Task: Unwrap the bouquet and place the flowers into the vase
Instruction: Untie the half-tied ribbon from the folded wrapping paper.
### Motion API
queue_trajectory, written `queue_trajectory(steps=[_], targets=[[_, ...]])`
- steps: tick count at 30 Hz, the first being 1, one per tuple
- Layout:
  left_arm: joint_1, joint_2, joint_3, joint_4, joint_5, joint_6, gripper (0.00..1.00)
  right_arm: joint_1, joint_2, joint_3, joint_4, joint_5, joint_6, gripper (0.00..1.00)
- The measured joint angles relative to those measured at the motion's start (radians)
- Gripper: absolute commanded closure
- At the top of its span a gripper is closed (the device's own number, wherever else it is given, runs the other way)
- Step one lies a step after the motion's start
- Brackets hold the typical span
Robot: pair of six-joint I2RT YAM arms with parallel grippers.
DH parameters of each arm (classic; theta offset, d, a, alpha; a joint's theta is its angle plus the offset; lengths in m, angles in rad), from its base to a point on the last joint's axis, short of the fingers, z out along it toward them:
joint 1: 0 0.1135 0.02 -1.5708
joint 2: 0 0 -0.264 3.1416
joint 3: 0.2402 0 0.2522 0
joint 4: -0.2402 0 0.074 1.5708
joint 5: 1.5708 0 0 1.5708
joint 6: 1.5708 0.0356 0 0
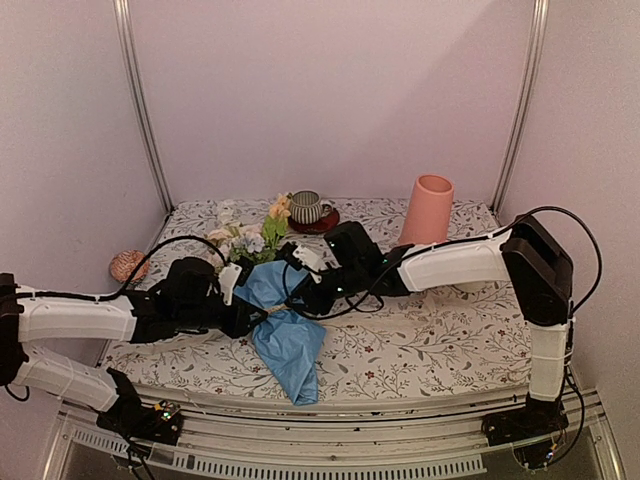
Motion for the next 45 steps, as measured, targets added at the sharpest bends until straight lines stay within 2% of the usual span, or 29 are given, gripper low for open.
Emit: queue_trajectory(steps=[8,14,18,22,25,30,37,45], targets=[[-0.031,0.048,0.035,-0.021,-0.146,0.011,0.48,0.01,0.07,0.052,-0.044,0.053,-0.015,0.68],[-0.064,0.111,0.06,-0.03,-0.218,0.019,0.4,0.011,0.077,0.052,-0.067,0.109,-0.014,0.75],[-0.093,0.165,0.085,-0.042,-0.265,0.023,0.43,0.011,0.077,0.052,-0.065,0.13,-0.013,0.85],[-0.113,0.226,0.134,-0.085,-0.364,0.008,0.51,0.012,0.074,0.035,-0.045,0.15,-0.006,0.86],[-0.117,0.238,0.155,-0.131,-0.455,-0.023,0.53,0.012,0.053,-0.01,-0.016,0.176,0.005,0.86],[-0.118,0.205,0.146,-0.188,-0.567,-0.083,0.54,0.012,-0.014,-0.088,0.018,0.236,0.04,0.85],[-0.118,0.123,0.1,-0.229,-0.634,-0.137,0.54,0.011,-0.073,-0.156,0.047,0.308,0.091,0.84],[-0.118,0.006,0.061,-0.232,-0.599,-0.114,0.38,0.011,-0.112,-0.239,0.051,0.346,0.126,0.82]])
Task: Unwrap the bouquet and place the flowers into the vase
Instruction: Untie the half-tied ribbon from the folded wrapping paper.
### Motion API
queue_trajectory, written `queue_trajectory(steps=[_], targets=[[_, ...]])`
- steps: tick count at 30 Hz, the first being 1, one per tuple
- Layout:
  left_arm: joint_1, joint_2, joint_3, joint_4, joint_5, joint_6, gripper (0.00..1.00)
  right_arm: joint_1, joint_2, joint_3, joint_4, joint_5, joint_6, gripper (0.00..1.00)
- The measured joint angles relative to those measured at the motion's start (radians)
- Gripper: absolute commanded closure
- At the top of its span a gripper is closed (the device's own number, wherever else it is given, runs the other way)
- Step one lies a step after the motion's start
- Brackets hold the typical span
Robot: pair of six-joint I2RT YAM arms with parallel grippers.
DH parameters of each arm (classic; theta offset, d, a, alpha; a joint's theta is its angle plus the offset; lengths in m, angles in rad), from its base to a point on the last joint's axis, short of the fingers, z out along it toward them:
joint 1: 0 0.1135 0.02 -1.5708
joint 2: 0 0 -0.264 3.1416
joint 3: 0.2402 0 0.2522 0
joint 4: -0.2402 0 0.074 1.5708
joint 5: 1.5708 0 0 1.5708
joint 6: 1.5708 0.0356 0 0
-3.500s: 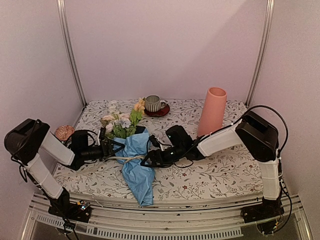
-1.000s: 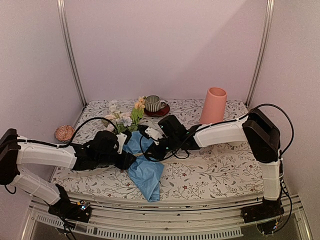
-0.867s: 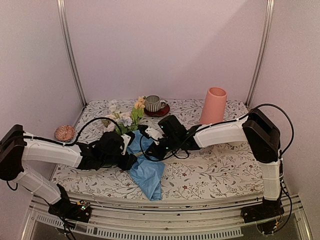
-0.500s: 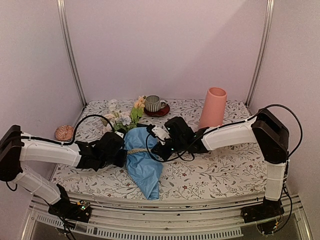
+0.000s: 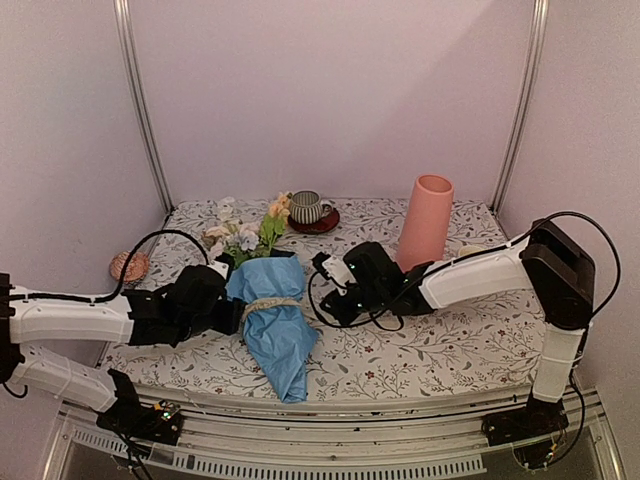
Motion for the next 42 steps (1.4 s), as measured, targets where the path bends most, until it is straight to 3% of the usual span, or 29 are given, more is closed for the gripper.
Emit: queue_trajectory(steps=[6,19,28,31,35,42], targets=[[0.0,-0.106,-0.026,0.057,0.087,0.046,0.33,0.0,-0.076,-0.04,0.032,0.017,-0.002,0.77],[0.0,-0.273,-0.032,0.125,0.226,0.121,0.37,0.0,-0.297,-0.168,0.332,0.077,-0.028,0.73],[0.0,-0.272,-0.06,0.169,0.275,0.143,0.46,0.0,-0.229,-0.127,0.422,0.029,-0.076,0.76],[0.0,-0.245,-0.06,0.169,0.277,0.144,0.52,0.0,-0.178,-0.067,0.399,-0.038,-0.097,0.75],[0.001,-0.205,-0.06,0.169,0.289,0.141,0.53,0.0,-0.113,0.019,0.347,-0.118,-0.116,0.74],[0.1,-0.183,-0.091,0.212,0.421,0.105,0.58,0.0,-0.046,0.09,0.245,-0.204,-0.126,0.74]])
